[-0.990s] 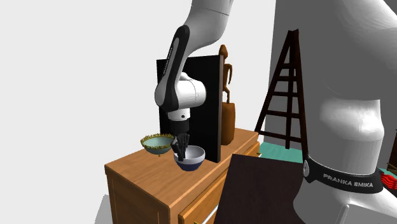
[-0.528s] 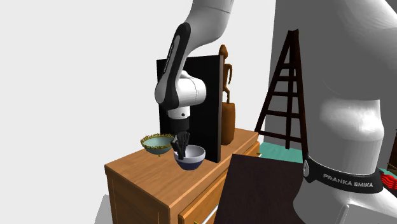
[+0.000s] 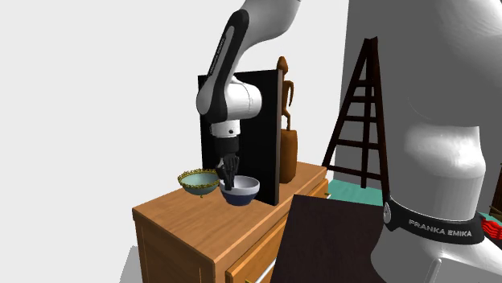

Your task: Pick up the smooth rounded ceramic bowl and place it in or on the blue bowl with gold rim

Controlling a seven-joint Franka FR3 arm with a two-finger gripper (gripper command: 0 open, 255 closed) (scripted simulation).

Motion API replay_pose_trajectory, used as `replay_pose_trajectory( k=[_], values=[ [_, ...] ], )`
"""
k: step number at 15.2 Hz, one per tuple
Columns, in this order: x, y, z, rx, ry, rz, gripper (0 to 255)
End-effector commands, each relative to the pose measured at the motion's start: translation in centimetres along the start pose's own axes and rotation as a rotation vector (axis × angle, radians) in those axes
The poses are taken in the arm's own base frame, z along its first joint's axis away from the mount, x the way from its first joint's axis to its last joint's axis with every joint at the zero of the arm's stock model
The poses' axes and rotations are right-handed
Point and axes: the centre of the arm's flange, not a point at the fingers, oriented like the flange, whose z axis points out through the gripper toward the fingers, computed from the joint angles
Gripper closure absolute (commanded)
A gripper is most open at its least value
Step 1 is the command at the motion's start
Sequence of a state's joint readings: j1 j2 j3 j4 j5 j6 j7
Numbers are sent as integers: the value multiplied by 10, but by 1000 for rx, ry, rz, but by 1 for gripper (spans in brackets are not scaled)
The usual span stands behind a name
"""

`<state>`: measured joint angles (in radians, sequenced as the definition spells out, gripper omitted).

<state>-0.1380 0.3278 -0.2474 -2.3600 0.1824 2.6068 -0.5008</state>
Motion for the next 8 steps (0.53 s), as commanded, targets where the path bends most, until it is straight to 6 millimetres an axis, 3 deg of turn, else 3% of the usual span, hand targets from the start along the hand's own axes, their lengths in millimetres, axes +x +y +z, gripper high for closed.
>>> replay_pose_trajectory(
  k=[1, 8],
  values=[
    [-1, 0, -11, 0, 0, 0, 255],
    [-3, -2, -48, 0, 0, 0, 255]
  ],
)
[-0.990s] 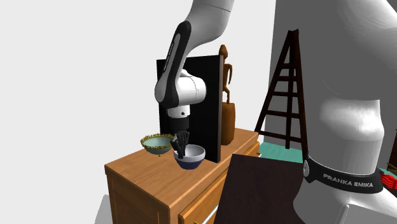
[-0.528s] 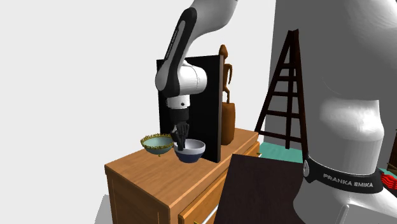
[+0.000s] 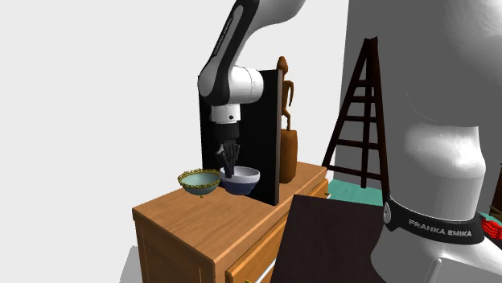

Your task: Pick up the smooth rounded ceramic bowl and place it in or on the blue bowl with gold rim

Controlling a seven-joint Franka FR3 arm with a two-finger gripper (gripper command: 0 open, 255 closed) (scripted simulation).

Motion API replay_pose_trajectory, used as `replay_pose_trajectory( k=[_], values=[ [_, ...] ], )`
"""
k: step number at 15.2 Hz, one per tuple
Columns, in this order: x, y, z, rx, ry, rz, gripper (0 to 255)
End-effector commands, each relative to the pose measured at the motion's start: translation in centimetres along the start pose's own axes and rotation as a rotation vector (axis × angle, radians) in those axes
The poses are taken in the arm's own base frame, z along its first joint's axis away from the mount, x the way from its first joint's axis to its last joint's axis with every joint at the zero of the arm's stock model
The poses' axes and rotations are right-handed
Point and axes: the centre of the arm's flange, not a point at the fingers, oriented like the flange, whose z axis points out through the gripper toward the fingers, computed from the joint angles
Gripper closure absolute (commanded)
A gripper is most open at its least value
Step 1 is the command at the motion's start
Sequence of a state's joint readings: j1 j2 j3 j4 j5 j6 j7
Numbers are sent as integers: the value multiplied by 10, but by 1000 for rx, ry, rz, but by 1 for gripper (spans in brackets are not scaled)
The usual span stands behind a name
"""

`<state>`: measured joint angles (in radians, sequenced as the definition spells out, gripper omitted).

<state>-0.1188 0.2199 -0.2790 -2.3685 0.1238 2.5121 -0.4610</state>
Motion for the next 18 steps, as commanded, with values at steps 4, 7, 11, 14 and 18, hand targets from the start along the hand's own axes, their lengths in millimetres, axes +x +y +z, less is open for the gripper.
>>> replay_pose_trajectory(
  k=[4, 7, 11, 14, 18],
  values=[
    [0, -2, -26, 0, 0, 0, 255],
    [-1, -2, -42, 0, 0, 0, 255],
    [-3, -3, -63, 0, 0, 0, 255],
    [-3, -4, -79, 0, 0, 0, 255],
    [33, 4, -93, 0, 0, 0, 255]
  ],
)
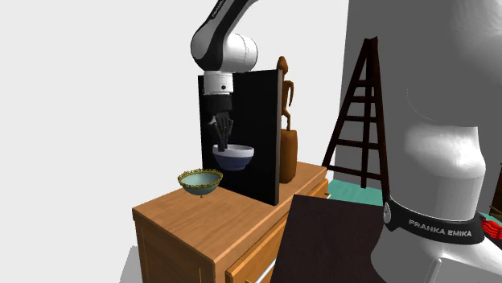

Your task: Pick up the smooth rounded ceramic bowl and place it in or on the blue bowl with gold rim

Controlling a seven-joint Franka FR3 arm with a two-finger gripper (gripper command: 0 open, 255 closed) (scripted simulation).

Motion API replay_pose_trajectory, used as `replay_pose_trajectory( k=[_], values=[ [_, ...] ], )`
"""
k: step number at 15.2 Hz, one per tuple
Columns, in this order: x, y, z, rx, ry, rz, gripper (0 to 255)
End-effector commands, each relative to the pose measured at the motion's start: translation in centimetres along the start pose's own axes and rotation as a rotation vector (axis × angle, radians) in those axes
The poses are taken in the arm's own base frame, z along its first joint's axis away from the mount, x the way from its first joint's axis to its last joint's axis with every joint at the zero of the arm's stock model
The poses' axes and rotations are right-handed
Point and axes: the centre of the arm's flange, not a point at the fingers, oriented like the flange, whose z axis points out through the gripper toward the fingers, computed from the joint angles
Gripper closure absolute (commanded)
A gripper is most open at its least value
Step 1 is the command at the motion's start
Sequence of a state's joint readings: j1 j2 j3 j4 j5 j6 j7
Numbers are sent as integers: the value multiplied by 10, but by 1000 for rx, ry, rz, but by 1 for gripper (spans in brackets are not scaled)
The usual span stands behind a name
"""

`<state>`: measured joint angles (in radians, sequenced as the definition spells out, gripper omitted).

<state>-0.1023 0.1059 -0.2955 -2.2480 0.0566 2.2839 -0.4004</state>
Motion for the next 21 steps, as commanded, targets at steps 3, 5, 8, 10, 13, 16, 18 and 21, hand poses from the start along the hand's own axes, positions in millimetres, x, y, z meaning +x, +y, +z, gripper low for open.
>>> replay_pose_trajectory(
  k=[3, 5, 8, 10, 13, 16, 18, 21],
  values=[
    [50, 11, -19, 0, 0, 0, 255],
    [75, 16, -27, 0, 0, 0, 255],
    [112, 23, -39, 0, 0, 0, 255],
    [137, 28, -47, 0, 0, 0, 255],
    [160, 33, -49, 0, 0, 0, 255],
    [161, 34, -34, 0, 0, 0, 255],
    [162, 34, -23, 0, 0, 0, 255],
    [163, 34, -7, 0, 0, 0, 255]
  ],
)
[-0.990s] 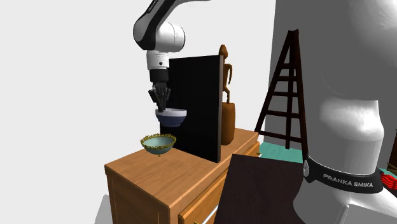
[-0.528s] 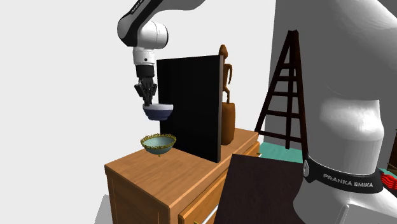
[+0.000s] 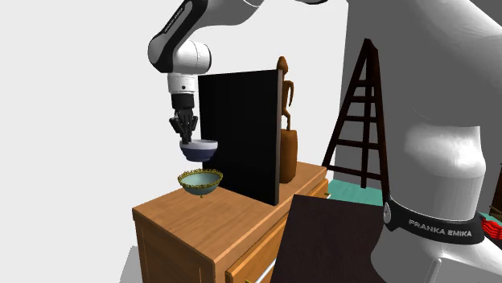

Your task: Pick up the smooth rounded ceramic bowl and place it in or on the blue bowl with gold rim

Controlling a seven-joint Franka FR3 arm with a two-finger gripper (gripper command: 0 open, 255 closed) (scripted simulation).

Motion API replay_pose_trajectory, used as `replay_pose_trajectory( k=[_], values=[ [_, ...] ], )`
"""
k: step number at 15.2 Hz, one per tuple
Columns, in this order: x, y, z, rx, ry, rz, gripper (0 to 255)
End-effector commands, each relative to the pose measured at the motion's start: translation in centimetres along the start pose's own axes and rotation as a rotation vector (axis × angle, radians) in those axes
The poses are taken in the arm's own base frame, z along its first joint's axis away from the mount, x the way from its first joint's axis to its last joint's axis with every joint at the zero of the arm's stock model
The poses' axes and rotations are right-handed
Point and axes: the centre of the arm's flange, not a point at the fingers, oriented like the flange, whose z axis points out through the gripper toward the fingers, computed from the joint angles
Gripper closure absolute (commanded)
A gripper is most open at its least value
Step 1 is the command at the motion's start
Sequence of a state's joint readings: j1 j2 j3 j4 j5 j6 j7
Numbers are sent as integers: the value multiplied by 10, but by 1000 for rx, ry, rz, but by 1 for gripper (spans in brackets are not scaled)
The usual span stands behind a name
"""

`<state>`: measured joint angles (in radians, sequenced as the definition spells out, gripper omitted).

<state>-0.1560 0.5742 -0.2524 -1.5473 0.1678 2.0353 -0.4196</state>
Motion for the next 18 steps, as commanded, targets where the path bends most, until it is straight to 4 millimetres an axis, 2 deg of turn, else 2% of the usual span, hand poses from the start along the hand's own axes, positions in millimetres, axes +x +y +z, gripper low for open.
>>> replay_pose_trajectory(
  k=[1, 13, 18],
  values=[
    [1, 1, 11, 0, 1, 0, 255],
    [5, 3, 76, 0, 1, 0, 255],
    [5, 3, 76, 0, 1, 0, 255]
  ],
)
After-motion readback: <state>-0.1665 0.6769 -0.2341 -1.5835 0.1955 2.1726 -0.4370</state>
